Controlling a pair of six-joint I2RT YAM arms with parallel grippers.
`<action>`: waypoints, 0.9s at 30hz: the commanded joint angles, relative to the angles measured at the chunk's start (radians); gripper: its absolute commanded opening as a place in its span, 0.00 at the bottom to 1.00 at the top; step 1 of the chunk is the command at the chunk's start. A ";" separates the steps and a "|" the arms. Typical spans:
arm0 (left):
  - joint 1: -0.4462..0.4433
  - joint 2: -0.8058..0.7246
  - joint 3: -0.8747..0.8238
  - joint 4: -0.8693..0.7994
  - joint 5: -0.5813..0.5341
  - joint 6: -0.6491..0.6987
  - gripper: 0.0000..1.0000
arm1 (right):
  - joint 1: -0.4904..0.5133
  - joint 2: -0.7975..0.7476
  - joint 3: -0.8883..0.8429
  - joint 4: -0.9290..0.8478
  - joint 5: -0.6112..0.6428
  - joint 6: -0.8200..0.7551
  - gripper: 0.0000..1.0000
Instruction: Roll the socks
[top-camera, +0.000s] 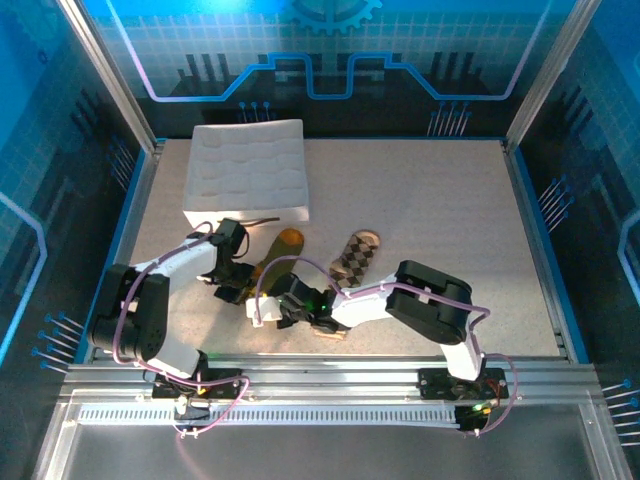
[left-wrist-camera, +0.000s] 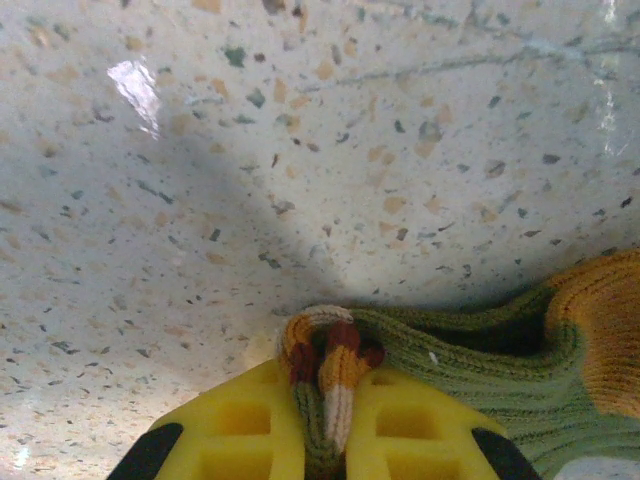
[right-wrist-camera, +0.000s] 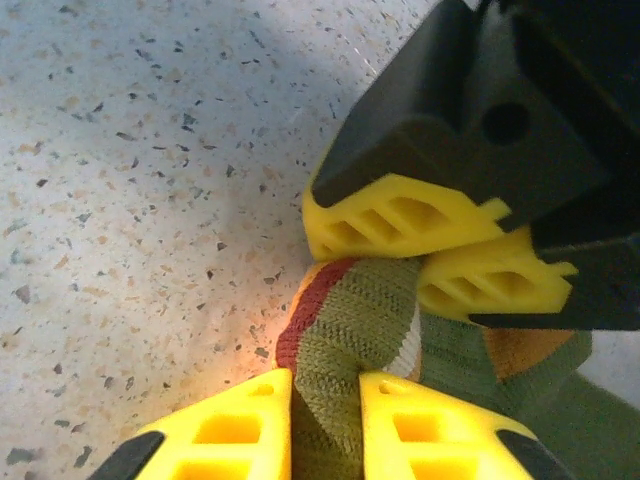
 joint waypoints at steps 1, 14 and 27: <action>-0.001 0.032 -0.060 -0.084 -0.023 0.018 0.00 | -0.041 0.045 0.024 -0.125 -0.029 0.113 0.12; 0.002 -0.241 -0.077 -0.116 -0.041 -0.029 0.65 | -0.173 0.106 0.125 -0.379 -0.464 0.412 0.00; -0.001 -0.492 -0.224 0.149 -0.060 -0.002 0.65 | -0.317 0.207 0.236 -0.437 -0.764 0.682 0.00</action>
